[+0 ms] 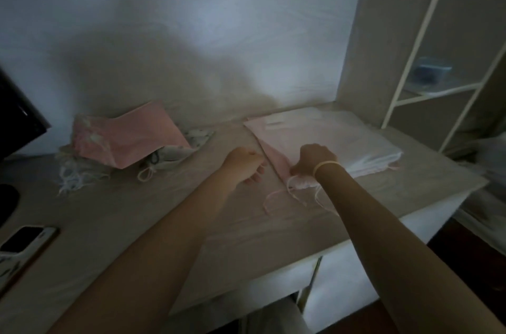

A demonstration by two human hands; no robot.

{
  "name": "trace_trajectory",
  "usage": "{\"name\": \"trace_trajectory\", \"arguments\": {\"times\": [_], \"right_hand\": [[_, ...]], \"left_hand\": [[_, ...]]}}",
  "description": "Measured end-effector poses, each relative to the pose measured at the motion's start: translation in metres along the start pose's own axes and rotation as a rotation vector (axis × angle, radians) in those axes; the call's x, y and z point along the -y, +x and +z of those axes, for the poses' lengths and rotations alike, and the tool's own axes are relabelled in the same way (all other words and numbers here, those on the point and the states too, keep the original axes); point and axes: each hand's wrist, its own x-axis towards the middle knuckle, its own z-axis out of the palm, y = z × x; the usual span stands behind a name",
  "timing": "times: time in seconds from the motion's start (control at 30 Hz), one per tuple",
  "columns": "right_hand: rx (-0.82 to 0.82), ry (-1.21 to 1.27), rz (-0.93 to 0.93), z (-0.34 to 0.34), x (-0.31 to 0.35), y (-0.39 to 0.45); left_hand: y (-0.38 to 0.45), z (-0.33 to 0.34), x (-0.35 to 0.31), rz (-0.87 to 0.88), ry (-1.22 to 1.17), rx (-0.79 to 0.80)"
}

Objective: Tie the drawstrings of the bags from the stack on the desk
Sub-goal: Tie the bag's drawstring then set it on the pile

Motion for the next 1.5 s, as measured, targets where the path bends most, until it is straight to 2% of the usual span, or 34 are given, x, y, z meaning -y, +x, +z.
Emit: {"name": "trace_trajectory", "arguments": {"times": [0.17, 0.27, 0.33, 0.43, 0.53, 0.57, 0.63, 0.73, 0.8, 0.87, 0.93, 1.0, 1.1, 1.23, 1.37, 1.5], "right_hand": [[-0.246, 0.280, -0.210, 0.000, 0.016, -0.008], [-0.335, 0.473, -0.388, -0.001, 0.039, -0.017], [-0.306, 0.605, -0.482, -0.001, 0.059, -0.025], [-0.189, 0.619, -0.597, 0.002, 0.086, -0.033], [0.046, 0.613, -0.605, 0.000, 0.098, -0.040], [0.094, 0.583, -0.623, 0.000, 0.099, -0.040], [0.075, 0.415, -0.668, 0.003, 0.097, -0.042], [-0.097, 0.217, -0.578, 0.008, 0.088, -0.047], [-0.272, 0.093, -0.467, 0.009, 0.079, -0.050], [-0.341, 0.075, -0.382, 0.010, 0.073, -0.053], [-0.328, 0.164, -0.343, 0.010, 0.070, -0.055], [-0.299, 0.269, -0.339, 0.011, 0.069, -0.056], [-0.284, 0.302, -0.332, 0.014, 0.064, -0.063], [-0.310, 0.210, -0.145, 0.019, 0.045, -0.068], [-0.242, 0.331, -0.033, 0.011, 0.025, -0.076], [-0.284, 0.538, 0.000, 0.001, 0.021, -0.084]], "left_hand": [[-0.008, 0.003, 0.000, -0.051, -0.180, -0.066], [-0.011, -0.006, 0.002, -0.087, -0.343, -0.024], [-0.013, -0.016, 0.009, -0.121, -0.452, 0.013], [-0.016, -0.032, 0.023, -0.150, -0.603, -0.003], [-0.025, -0.053, 0.039, -0.150, -0.698, 0.051], [-0.027, -0.060, 0.043, -0.149, -0.728, 0.045], [-0.030, -0.069, 0.049, -0.160, -0.816, -0.014], [-0.034, -0.076, 0.052, -0.174, -1.029, -0.078], [-0.035, -0.080, 0.055, -0.173, -1.159, -0.015], [-0.042, -0.083, 0.058, -0.208, -1.034, 0.118], [-0.055, -0.080, 0.056, -0.236, -0.719, 0.229], [-0.068, -0.074, 0.052, -0.201, -0.563, 0.242], [-0.073, -0.078, 0.058, -0.110, -0.764, 0.196], [-0.072, -0.089, 0.073, -0.093, -1.091, 0.122], [-0.077, -0.084, 0.077, -0.045, -1.227, 0.079], [-0.079, -0.077, 0.073, -0.022, -1.257, 0.050]]}}
